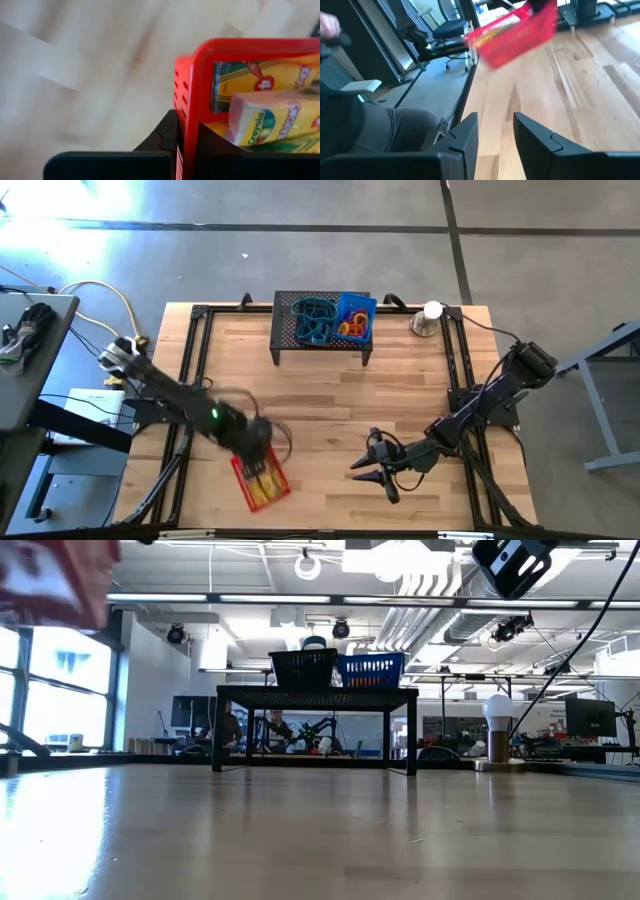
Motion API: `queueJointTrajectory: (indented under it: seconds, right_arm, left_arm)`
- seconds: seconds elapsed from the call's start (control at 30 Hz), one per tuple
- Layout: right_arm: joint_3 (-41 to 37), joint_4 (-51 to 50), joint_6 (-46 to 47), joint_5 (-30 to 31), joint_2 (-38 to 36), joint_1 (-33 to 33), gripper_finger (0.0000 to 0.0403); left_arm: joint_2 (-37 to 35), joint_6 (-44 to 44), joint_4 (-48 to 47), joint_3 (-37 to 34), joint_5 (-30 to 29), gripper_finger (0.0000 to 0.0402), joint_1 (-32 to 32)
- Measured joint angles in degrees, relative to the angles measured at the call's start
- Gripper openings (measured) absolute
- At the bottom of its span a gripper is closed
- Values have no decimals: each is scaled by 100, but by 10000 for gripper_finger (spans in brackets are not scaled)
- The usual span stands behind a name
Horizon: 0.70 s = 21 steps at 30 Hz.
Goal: Pick & Place Office Desk Supplies
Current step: Put the red bin with crayon boxes on the shelf
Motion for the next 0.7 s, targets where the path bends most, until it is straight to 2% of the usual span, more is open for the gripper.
queueJointTrajectory:
  seconds: [0.13, 0.33, 0.5, 0.7]
  right_arm:
    - [-2, -180, 278, 17, 0, 30, 111]
    - [-2, -197, 361, 17, 0, 30, 111]
    - [-2, -195, 352, 0, 0, 21, 111]
    - [-2, -184, 145, 9, 0, -46, 111]
  left_arm:
    - [-696, 1326, -811, 3, -111, 1, 697]
    - [-1374, 3081, -1082, 54, -100, 1, 1910]
    - [-1488, 4061, -1537, 297, -205, 1, 3135]
    - [-1280, 5234, -2025, 864, -183, 1, 4476]
